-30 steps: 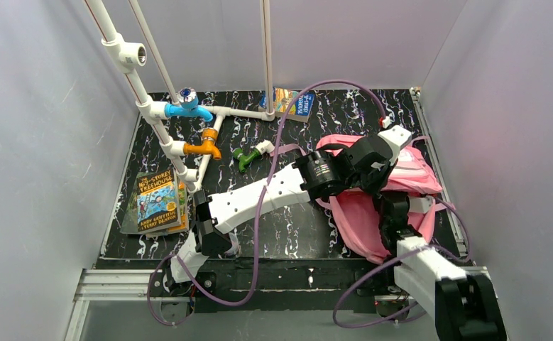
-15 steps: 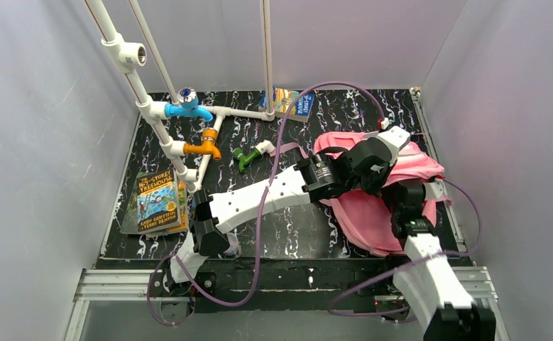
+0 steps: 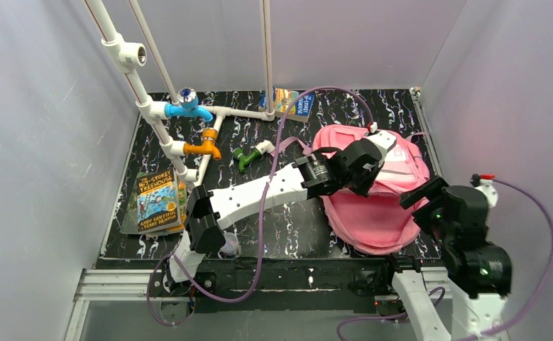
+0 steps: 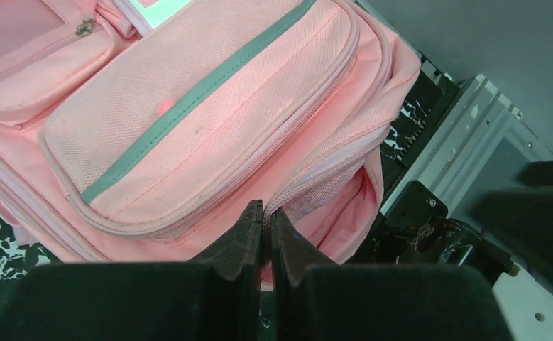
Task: Pack the student bag
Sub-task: Place the book in the student bag.
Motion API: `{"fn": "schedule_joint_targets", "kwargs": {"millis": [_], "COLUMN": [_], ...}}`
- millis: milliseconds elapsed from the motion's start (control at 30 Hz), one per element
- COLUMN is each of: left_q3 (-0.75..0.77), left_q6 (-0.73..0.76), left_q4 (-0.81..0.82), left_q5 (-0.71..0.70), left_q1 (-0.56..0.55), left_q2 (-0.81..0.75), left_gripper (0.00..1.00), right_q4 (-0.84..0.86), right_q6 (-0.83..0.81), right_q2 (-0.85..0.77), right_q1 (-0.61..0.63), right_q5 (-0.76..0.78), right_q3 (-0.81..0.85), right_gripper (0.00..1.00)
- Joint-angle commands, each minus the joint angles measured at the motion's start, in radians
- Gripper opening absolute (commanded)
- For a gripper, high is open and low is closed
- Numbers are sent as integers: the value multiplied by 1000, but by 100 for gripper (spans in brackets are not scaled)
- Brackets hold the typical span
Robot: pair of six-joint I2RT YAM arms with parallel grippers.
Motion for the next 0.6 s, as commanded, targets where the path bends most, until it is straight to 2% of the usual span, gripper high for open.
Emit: {"fn": "schedule_joint_targets", "kwargs": {"millis": [0, 100, 233, 267, 367, 500, 567], "left_q3": [-54, -126, -213, -229, -272, -360, -407], "left_q6": [-24, -39, -49, -39, -10, 26, 48], "left_q4": [55, 90, 136, 140, 115, 100, 85], "left_q5": [41, 63, 141, 169, 139, 87, 106], "left_q1": [7, 6, 4, 4, -6, -12, -12], "left_q2": [-87, -102, -130, -142, -214, -379, -452], "left_gripper": [0, 0, 0, 4, 35, 68, 96], "right_q4": [-200, -120, 99, 166, 381, 551, 636], "right_q6": [-233, -322, -337, -323, -292, -288, -291], "right_q2": [87, 145, 230, 252, 321, 481, 556], "right_q1": [-4, -5, -4, -5, -5, -5, -2], "right_q5": [-87, -205, -372, -393, -411, -477, -474], "right_q3": [339, 489, 403, 380, 337, 301, 283], "right_gripper": [88, 91, 92, 92, 97, 97, 96]}}
